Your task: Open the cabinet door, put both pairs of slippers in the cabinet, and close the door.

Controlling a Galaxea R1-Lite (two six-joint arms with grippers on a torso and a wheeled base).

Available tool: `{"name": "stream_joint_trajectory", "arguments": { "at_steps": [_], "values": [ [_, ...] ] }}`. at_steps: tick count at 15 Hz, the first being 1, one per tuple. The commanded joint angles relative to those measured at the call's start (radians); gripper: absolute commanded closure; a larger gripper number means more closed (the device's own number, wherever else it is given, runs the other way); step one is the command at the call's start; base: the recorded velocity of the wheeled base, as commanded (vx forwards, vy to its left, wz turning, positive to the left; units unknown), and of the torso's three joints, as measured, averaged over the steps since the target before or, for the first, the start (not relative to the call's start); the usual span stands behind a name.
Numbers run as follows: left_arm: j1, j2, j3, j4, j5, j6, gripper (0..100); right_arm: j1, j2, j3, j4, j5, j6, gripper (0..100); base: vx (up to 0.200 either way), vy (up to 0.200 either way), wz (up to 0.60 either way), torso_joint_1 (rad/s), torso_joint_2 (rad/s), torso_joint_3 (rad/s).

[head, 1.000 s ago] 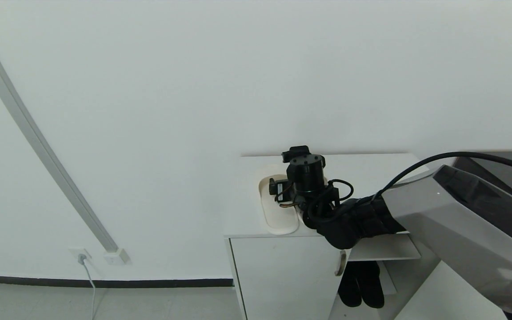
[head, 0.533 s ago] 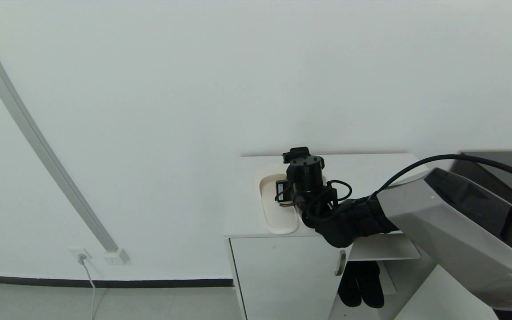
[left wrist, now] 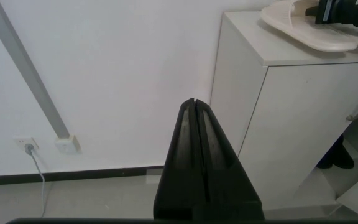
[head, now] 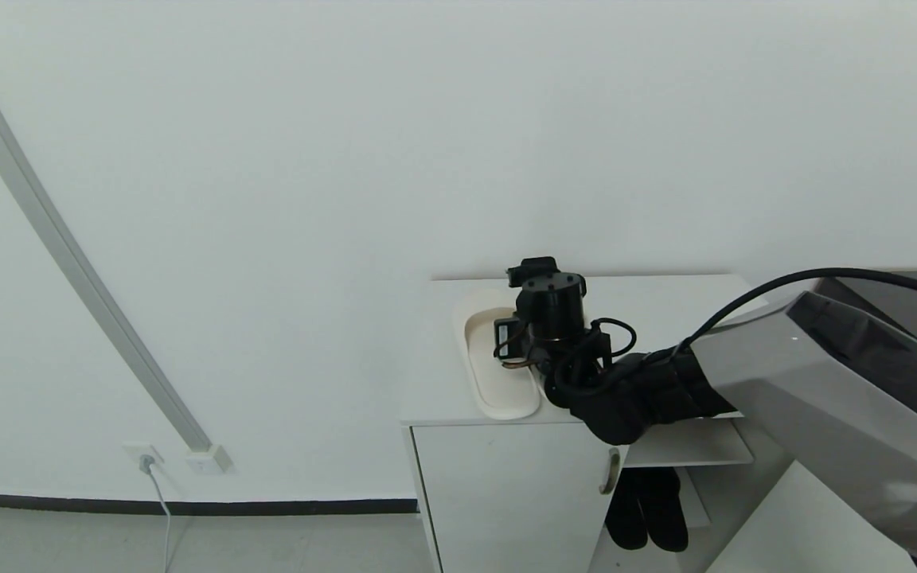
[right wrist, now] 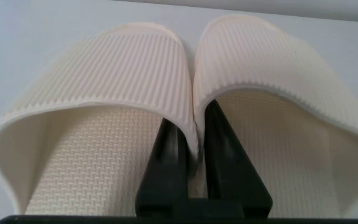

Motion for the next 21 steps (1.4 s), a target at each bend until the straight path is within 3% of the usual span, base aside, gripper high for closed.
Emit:
{"name": "stream_joint_trajectory", "arguments": {
  "at_steps": [1, 7, 11, 14, 16, 21],
  "values": [
    [0.000, 0.002, 0.000, 0.000, 0.000, -0.001, 100, 0.013, -0.058, 0.065, -0.022, -0.002, 0.000, 100, 0.000, 0.000, 0.00, 0.000, 0.00, 0.000],
    [0.000, 0.002, 0.000, 0.000, 0.000, -0.001, 100, 0.028, -0.231, 0.323, -0.142, 0.020, 0.000, 100, 0.000, 0.000, 0.00, 0.000, 0.00, 0.000],
    [0.000, 0.002, 0.000, 0.000, 0.000, -0.001, 100, 0.082, -0.466, 0.625, -0.177, 0.124, 0.000, 100, 0.000, 0.000, 0.00, 0.000, 0.00, 0.000],
    [0.000, 0.002, 0.000, 0.000, 0.000, -0.001, 100, 0.122, -0.575, 0.762, -0.177, 0.149, 0.000, 100, 0.000, 0.000, 0.00, 0.000, 0.00, 0.000],
    [0.000, 0.002, 0.000, 0.000, 0.000, -0.002, 100, 0.125, -0.610, 0.821, -0.174, 0.205, -0.010, 100, 0.000, 0.000, 0.00, 0.000, 0.00, 0.000],
    [0.000, 0.002, 0.000, 0.000, 0.002, -0.004, 100, 0.129, -0.603, 0.852, -0.177, 0.210, -0.022, 100, 0.000, 0.000, 0.00, 0.000, 0.00, 0.000]
  ]
}}
